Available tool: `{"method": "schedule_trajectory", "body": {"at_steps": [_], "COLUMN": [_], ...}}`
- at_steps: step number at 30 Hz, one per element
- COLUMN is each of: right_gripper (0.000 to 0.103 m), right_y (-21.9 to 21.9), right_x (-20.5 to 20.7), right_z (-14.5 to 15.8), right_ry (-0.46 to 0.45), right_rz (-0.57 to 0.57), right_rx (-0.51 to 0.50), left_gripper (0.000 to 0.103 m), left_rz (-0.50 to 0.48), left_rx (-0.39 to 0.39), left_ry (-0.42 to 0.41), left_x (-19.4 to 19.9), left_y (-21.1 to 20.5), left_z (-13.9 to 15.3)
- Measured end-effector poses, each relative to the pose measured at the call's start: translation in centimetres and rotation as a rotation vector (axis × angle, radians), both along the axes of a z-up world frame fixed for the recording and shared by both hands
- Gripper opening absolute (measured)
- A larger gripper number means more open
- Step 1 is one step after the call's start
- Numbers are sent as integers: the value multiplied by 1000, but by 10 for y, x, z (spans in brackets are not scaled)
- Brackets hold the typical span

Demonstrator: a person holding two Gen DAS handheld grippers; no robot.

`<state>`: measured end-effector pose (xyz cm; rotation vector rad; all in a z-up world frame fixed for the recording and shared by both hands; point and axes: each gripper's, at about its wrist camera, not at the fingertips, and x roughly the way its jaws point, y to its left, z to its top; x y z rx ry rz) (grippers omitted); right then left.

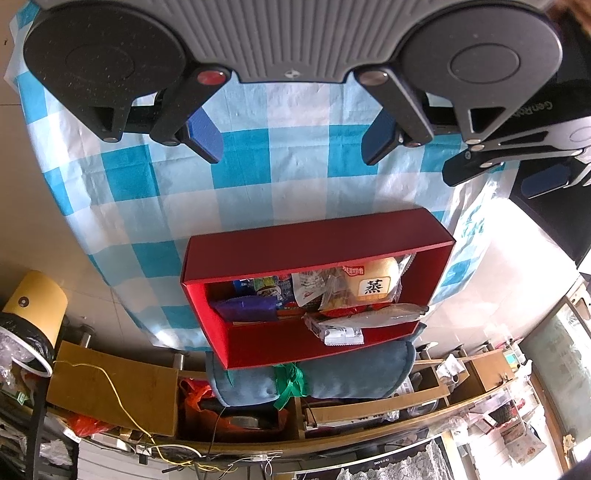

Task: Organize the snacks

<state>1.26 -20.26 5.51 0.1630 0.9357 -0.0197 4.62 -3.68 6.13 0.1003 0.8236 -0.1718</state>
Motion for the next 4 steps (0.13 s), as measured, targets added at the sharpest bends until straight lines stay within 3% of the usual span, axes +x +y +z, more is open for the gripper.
{"method": "schedule_trajectory", "body": {"at_steps": [4], "right_gripper": [78], "right_y": [-2], "right_x": [0], "right_z": [-1], "right_ry": [2], "right_rz": [-6], "right_rx": [-3], "left_gripper": [102], "left_rz": [4], "left_rx": [7], "left_ry": [-8], "left_x": [-2], "left_y": [1], "left_z": [1]}}
